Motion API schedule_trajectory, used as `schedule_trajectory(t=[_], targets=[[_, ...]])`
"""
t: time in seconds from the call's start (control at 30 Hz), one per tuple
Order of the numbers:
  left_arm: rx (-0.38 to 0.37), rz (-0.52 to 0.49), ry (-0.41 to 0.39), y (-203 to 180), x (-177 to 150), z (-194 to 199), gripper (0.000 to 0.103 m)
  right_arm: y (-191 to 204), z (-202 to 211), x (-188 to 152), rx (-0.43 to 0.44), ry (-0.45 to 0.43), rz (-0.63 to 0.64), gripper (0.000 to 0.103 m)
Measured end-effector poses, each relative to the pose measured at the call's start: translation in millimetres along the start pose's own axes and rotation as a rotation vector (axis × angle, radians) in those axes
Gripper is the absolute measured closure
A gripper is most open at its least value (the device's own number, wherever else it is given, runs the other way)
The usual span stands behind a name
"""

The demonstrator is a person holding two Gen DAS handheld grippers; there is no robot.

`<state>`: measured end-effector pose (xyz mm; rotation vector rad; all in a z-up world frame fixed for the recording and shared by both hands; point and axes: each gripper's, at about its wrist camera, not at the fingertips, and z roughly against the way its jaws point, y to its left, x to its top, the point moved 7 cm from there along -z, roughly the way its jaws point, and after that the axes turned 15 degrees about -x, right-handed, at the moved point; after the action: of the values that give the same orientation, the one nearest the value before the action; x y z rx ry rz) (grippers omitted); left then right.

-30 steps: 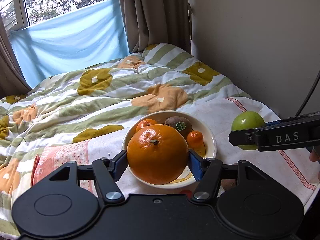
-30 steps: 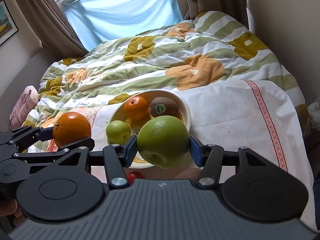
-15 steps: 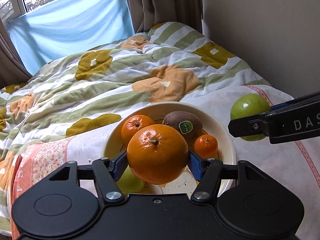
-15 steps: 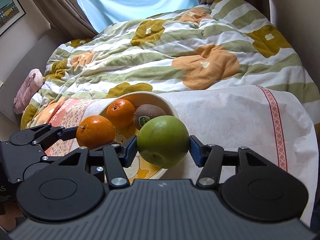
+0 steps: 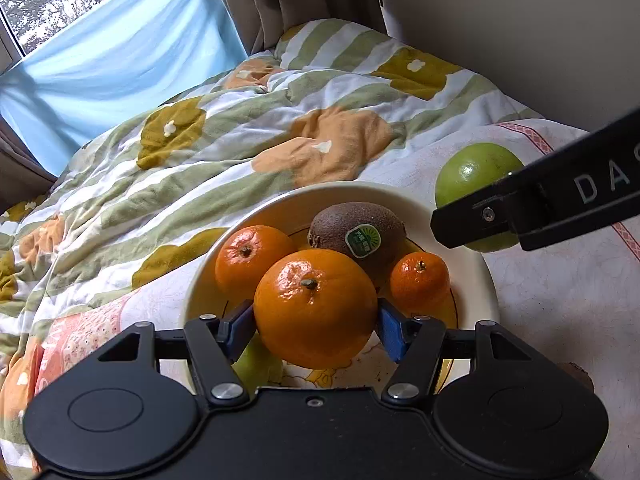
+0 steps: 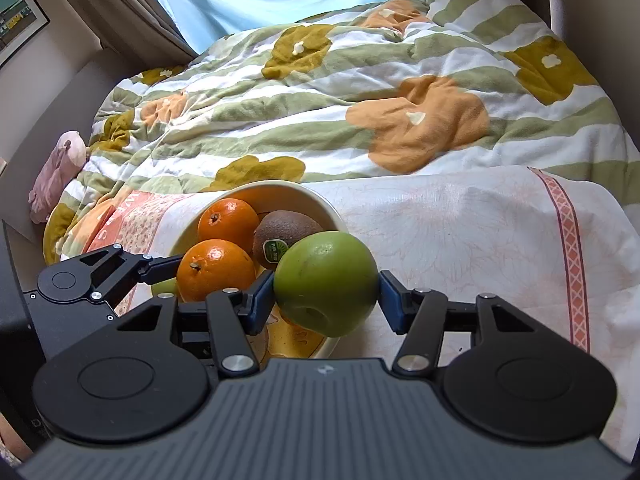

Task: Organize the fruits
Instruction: 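Lower the large orange into the bowl with the left gripper while the right gripper carries the apple, then lower the green apple into the bowl and open the right gripper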

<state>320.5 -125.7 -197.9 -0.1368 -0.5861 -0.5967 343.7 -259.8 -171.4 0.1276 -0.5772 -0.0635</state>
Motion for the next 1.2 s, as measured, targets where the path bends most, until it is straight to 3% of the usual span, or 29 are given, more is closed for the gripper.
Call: schedule_trajectory(t=[0.13, 0.27, 0.57, 1.2], targets=[[0.005, -0.012, 0.003, -0.8, -0.2, -2.3, 0.034, 0.8, -1.2, -0.2, -0.004, 0.0, -0.005, 0.033], [0.016, -0.029, -0.039, -0.3, 3.3, 10.1, 0.014, 2.8, 0.6, 0.7, -0.006, -0.007, -0.002, 0.033], [-0.032, 0.055, -0.064, 11.2, -9.5, 49.2, 0.011, 15.2, 19.6, -3.2, -0.011, -0.03, 0.015, 0.033], [-0.002, 0.149, -0.09, 29.1, -58.4, 103.1, 0.01, 68.6, 4.1, -46.9, -0.037, -0.003, 0.13, 0.033]])
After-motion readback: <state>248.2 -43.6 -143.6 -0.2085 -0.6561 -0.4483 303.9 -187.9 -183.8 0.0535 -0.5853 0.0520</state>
